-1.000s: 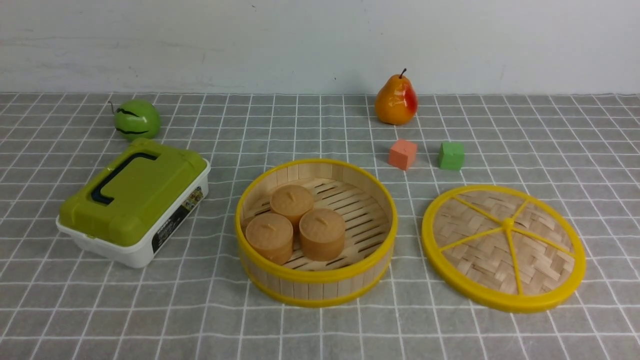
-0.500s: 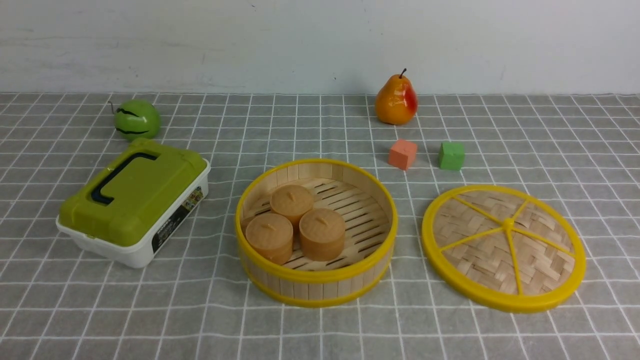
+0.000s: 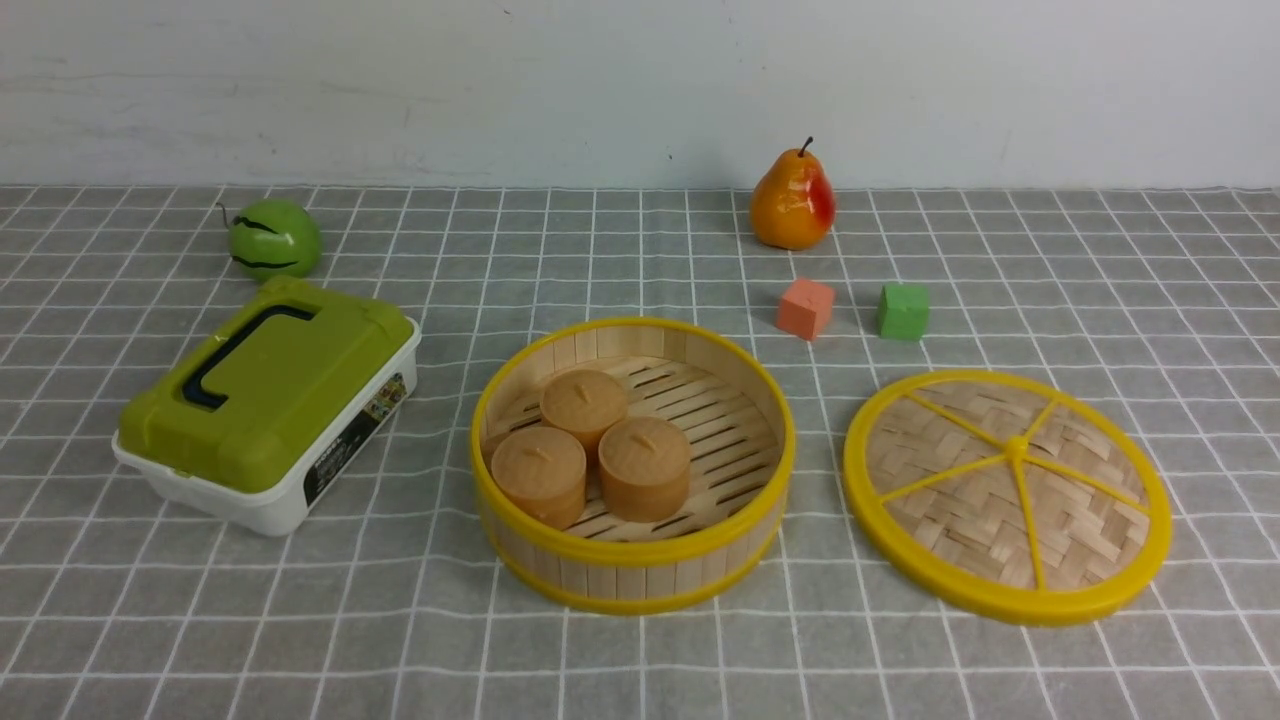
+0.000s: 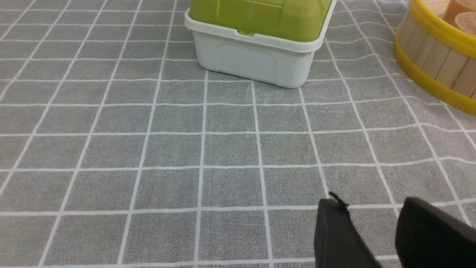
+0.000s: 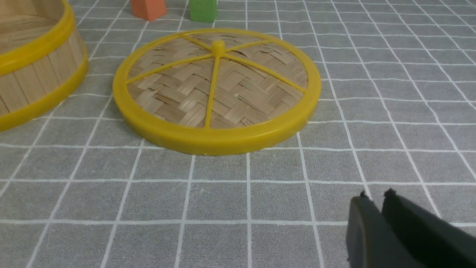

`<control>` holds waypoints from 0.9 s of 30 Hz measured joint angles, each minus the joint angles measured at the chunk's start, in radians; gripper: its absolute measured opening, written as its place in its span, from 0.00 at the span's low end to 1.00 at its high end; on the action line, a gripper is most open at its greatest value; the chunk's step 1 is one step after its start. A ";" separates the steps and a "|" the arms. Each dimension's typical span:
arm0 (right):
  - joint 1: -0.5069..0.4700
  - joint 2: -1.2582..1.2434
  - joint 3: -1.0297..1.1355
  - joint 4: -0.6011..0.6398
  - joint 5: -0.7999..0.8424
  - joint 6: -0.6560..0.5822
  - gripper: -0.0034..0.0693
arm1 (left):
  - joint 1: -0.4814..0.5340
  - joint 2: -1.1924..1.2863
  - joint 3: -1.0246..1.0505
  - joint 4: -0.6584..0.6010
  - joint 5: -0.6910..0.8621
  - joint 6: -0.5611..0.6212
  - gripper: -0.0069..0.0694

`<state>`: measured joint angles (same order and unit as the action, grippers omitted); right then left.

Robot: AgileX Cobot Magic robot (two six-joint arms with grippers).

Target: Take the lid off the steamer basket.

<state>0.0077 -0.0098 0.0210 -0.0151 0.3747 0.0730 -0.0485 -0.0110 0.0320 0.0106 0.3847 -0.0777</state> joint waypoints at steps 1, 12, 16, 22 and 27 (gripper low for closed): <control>0.000 0.000 0.000 0.000 0.000 0.000 0.11 | 0.000 0.000 0.000 0.000 0.000 0.000 0.40; 0.000 0.000 0.000 0.000 0.000 0.000 0.13 | 0.000 0.000 0.000 0.000 -0.001 0.000 0.40; 0.000 0.000 0.000 0.000 0.000 0.000 0.14 | 0.000 0.000 0.000 0.000 -0.001 0.000 0.40; 0.000 0.000 0.000 0.000 0.000 0.000 0.14 | 0.000 0.000 0.000 0.000 -0.001 0.000 0.40; 0.000 0.000 0.000 0.000 0.000 0.000 0.15 | 0.000 0.000 0.000 0.000 -0.001 0.000 0.40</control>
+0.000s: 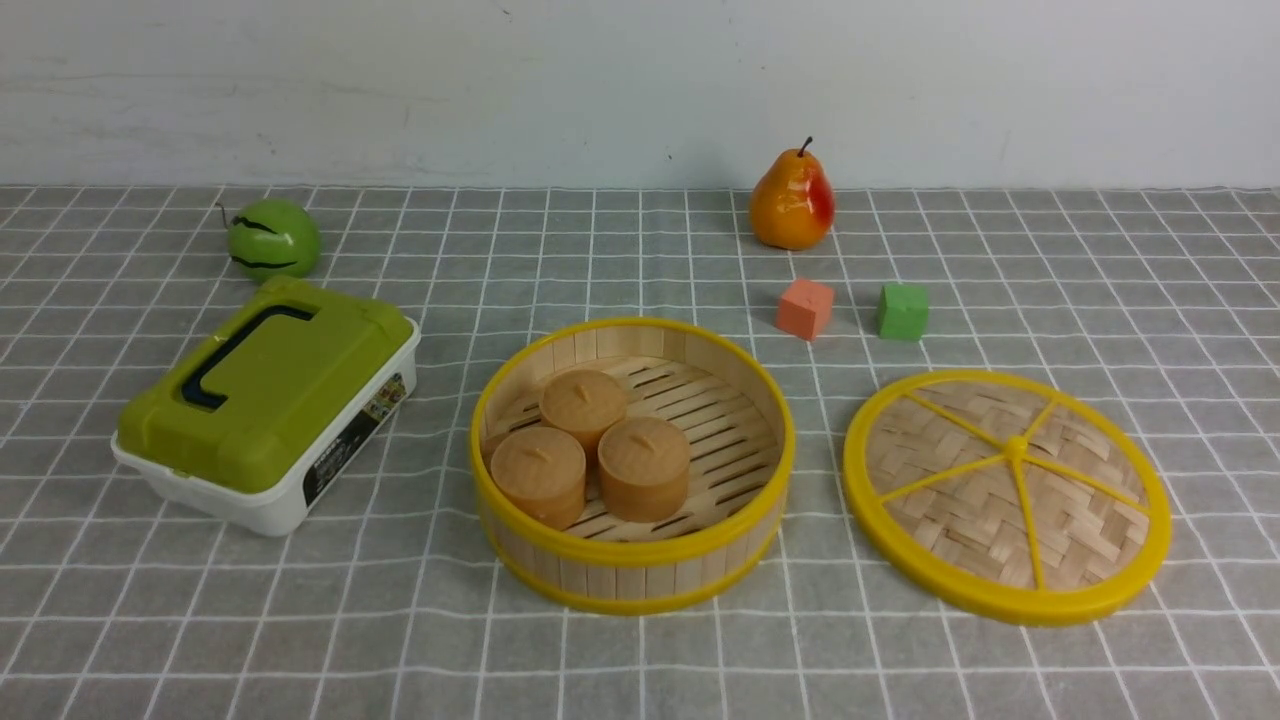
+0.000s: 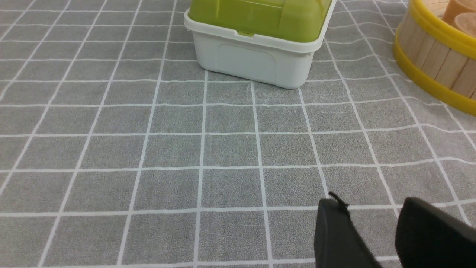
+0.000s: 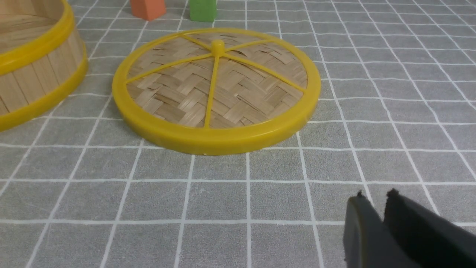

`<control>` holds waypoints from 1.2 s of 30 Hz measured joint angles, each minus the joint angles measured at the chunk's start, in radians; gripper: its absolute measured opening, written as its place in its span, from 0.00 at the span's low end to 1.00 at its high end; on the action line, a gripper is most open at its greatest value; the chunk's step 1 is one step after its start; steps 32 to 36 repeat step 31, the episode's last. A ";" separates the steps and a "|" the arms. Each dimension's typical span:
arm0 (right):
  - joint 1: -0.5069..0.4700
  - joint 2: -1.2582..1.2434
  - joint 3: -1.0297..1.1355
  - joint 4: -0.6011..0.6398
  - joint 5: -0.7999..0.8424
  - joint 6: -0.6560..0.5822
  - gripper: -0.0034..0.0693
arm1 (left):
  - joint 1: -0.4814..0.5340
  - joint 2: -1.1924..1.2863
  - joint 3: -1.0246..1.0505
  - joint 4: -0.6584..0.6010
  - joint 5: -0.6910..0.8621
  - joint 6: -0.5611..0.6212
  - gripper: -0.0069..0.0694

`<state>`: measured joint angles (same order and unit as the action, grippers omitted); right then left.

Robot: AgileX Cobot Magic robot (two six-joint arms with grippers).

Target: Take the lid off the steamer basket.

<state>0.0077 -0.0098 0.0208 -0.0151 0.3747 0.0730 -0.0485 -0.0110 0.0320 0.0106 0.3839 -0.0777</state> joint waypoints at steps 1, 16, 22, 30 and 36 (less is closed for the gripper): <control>0.000 0.000 0.000 0.000 0.000 0.000 0.15 | 0.000 0.000 0.000 0.000 0.000 0.000 0.40; 0.000 0.000 0.000 0.000 0.001 0.000 0.17 | 0.000 0.000 0.000 0.000 -0.004 0.000 0.40; 0.000 0.000 -0.001 0.000 0.001 0.000 0.18 | 0.000 0.000 0.000 0.000 -0.004 0.000 0.40; 0.000 0.000 -0.001 0.000 0.001 0.000 0.19 | 0.000 0.000 0.000 0.000 -0.006 0.000 0.40; 0.000 0.000 -0.001 0.000 0.001 0.000 0.19 | 0.000 0.000 0.000 0.000 -0.006 0.000 0.40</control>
